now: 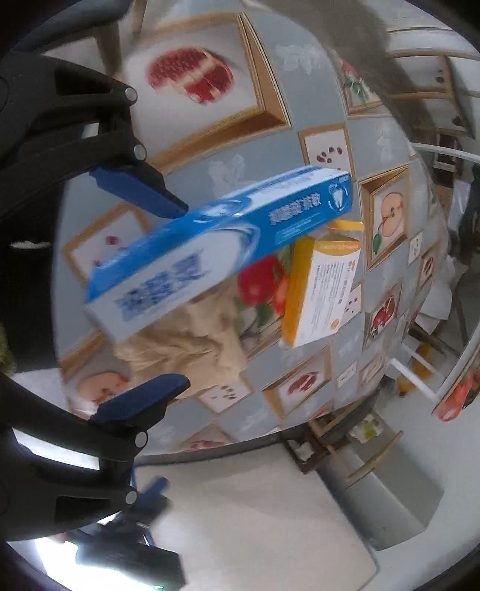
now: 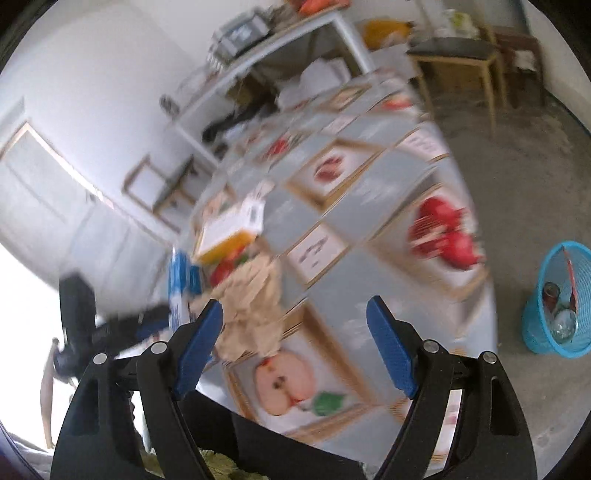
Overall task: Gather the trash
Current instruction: 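Move both tools back to the table toward the blue box and paper, then grasp the blue toothpaste box with the left tool, then grasp the crumpled brown paper with the right tool while the left holds the box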
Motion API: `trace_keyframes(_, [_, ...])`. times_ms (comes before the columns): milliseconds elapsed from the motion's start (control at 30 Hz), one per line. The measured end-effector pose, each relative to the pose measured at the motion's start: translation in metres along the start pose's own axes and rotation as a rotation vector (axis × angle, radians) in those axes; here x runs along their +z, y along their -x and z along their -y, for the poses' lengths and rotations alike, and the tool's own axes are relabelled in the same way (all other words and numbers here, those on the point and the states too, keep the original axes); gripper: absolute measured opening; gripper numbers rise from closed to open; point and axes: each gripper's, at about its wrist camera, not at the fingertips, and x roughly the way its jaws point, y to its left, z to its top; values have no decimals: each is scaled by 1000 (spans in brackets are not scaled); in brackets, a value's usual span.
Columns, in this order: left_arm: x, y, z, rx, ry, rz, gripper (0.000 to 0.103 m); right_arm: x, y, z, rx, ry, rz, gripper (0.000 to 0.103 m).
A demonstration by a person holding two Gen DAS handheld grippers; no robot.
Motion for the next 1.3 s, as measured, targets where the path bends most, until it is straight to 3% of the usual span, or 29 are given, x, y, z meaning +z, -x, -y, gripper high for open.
trace_keyframes(100, [8, -21, -5, 44, 7, 2, 81, -5, -17, -23, -19, 33, -40, 78])
trace_keyframes(200, [9, -34, -16, 61, 12, -27, 63, -9, -23, -38, -37, 67, -70, 78])
trace_keyframes(367, [5, -21, -33, 1, 18, -30, 53, -3, -34, -49, -65, 96, -96, 78])
trace_keyframes(533, [-8, 4, -54, 9, 9, -33, 44, 3, -61, -56, -62, 97, -163, 78])
trace_keyframes(800, [-20, 22, -74, -2, 21, -15, 41, 9, -101, -77, -108, 154, -222, 79])
trace_keyframes(1133, [-20, 21, -72, -8, -22, -6, 41, -5, -133, -111, -289, 389, -247, 79])
trace_keyframes(1200, [-19, 21, -73, -16, -19, -9, 41, -10, -136, -115, -326, 418, -240, 73])
trace_keyframes(1267, [-19, 22, -75, -27, -13, -11, 41, -11, -136, -116, -343, 421, -241, 56])
trace_keyframes(1300, [-19, 22, -76, -31, -11, -11, 41, -11, -135, -116, -338, 414, -243, 51])
